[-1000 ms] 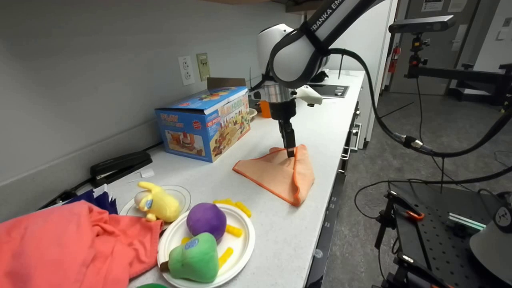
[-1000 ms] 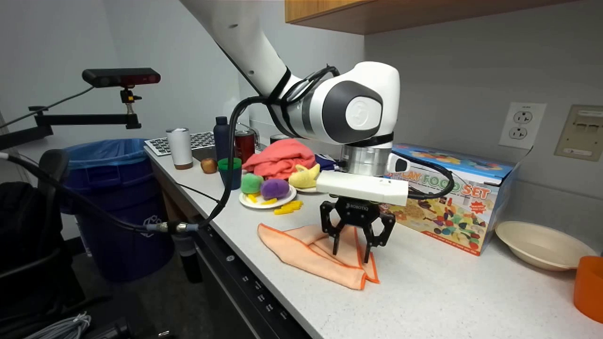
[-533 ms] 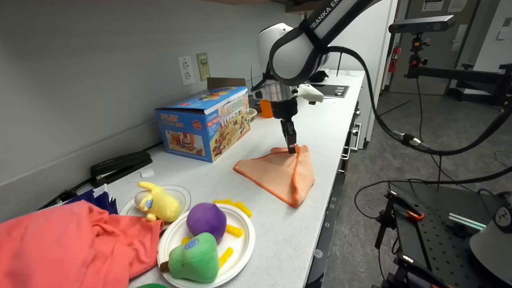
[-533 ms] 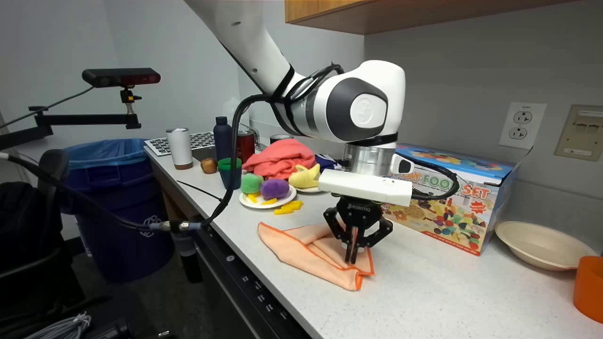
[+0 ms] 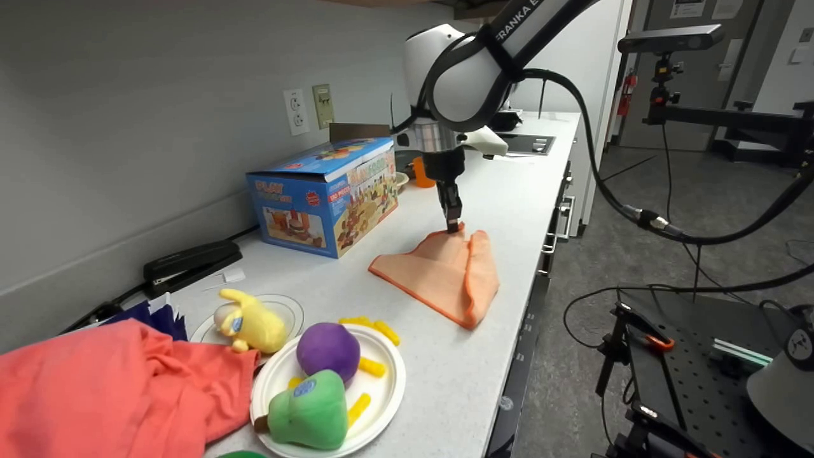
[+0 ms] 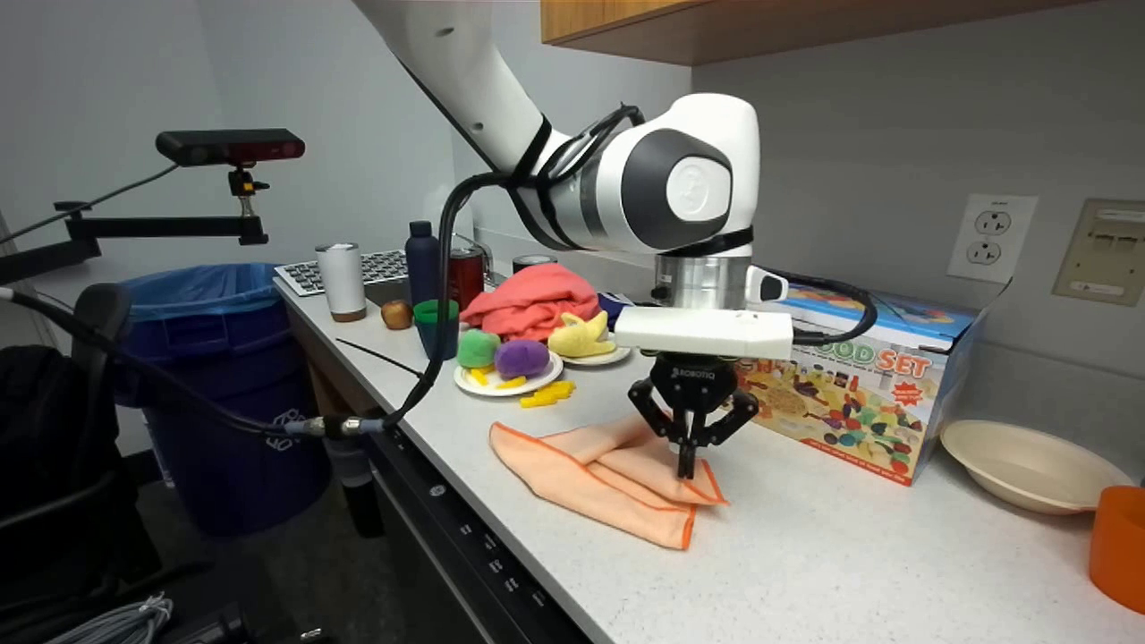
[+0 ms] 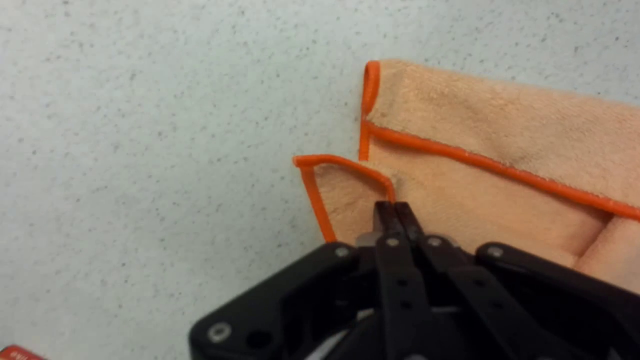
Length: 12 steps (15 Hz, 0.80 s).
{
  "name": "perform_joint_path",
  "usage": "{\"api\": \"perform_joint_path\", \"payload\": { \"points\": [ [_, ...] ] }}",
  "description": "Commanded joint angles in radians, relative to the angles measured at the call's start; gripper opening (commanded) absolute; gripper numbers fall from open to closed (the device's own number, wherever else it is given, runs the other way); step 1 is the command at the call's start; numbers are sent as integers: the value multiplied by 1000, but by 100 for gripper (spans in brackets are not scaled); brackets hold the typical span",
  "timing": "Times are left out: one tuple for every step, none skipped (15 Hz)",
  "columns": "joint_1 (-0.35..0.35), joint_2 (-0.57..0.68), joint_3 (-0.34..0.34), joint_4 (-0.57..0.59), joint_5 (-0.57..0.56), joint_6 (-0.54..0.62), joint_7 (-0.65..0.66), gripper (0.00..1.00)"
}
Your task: Unfold the orange cloth
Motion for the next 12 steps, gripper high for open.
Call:
{"api": "perform_joint_path", "payload": {
  "points": [
    [34,-17,0,13,-117,68,64,0],
    [44,-12,1,21,-153,91,85,0],
    [55,-8,2,26,-190,118,110,0],
    [67,-5,2,30,-225,146,135,0],
    [80,-1,1,35,-268,173,163,0],
    [95,2,2,37,-307,200,191,0],
    [107,3,2,40,-340,224,217,0],
    [118,5,4,43,-364,245,240,0],
    [128,7,5,45,-384,266,263,0],
    [136,7,7,46,-397,284,281,0],
    [144,4,9,45,-404,299,295,0],
    [149,2,13,45,-404,316,306,0]
  ]
}}
